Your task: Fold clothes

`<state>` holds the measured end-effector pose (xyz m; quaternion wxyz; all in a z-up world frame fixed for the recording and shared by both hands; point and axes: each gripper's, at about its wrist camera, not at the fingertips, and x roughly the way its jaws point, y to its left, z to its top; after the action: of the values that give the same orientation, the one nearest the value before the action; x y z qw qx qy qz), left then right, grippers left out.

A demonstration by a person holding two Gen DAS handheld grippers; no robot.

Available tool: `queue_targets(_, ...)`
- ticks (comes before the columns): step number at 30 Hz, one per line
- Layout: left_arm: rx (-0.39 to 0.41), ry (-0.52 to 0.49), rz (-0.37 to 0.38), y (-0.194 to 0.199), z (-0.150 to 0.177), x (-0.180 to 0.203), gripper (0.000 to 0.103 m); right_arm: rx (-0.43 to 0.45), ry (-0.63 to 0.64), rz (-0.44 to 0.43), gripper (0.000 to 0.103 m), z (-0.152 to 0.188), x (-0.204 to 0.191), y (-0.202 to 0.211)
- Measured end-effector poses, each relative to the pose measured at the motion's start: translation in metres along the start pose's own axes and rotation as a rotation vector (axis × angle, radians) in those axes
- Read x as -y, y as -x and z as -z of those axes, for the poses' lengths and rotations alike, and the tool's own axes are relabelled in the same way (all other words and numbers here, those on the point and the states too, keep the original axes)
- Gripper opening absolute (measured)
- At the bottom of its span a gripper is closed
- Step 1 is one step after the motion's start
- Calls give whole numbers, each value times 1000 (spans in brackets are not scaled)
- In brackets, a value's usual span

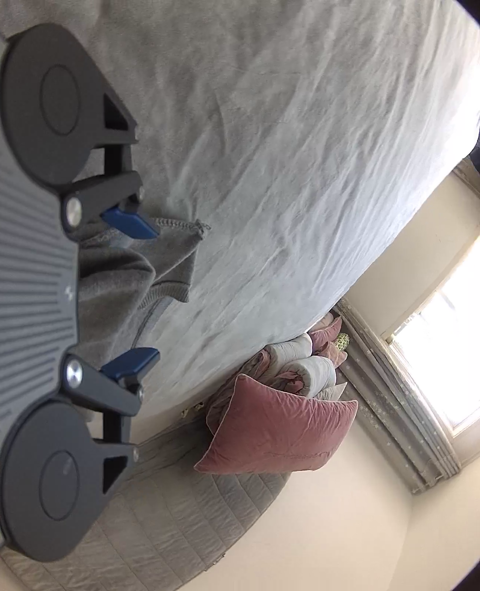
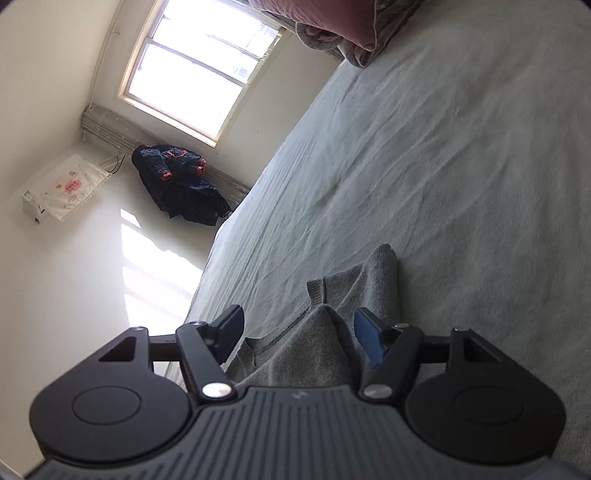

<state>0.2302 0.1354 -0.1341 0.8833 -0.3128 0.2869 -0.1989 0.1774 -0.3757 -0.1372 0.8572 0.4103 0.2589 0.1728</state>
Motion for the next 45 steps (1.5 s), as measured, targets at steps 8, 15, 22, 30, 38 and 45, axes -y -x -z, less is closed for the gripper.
queue_targets(8, 20, -158, -49, -13, 12, 6, 41, -32, 326, 81, 51, 34, -17, -9)
queue_targets(15, 64, -175, -45, -10, 10, 13, 9, 29, 435, 114, 17, 39, -35, -40)
queue_targets(22, 103, -225, -76, -18, -11, 33, 9, 114, 465, 138, 16, 14, -60, -51)
queue_targets(30, 46, -233, -174, -65, -33, 26, 9, 80, 465, 222, 16, -14, -50, -96)
queue_targets(38, 5, -285, -278, -94, -23, 11, 19, -13, 478, 329, 17, -12, -29, -130)
queue_targets(45, 58, -309, -370, -74, -28, 28, 62, 17, 467, 377, 74, -15, -36, -119)
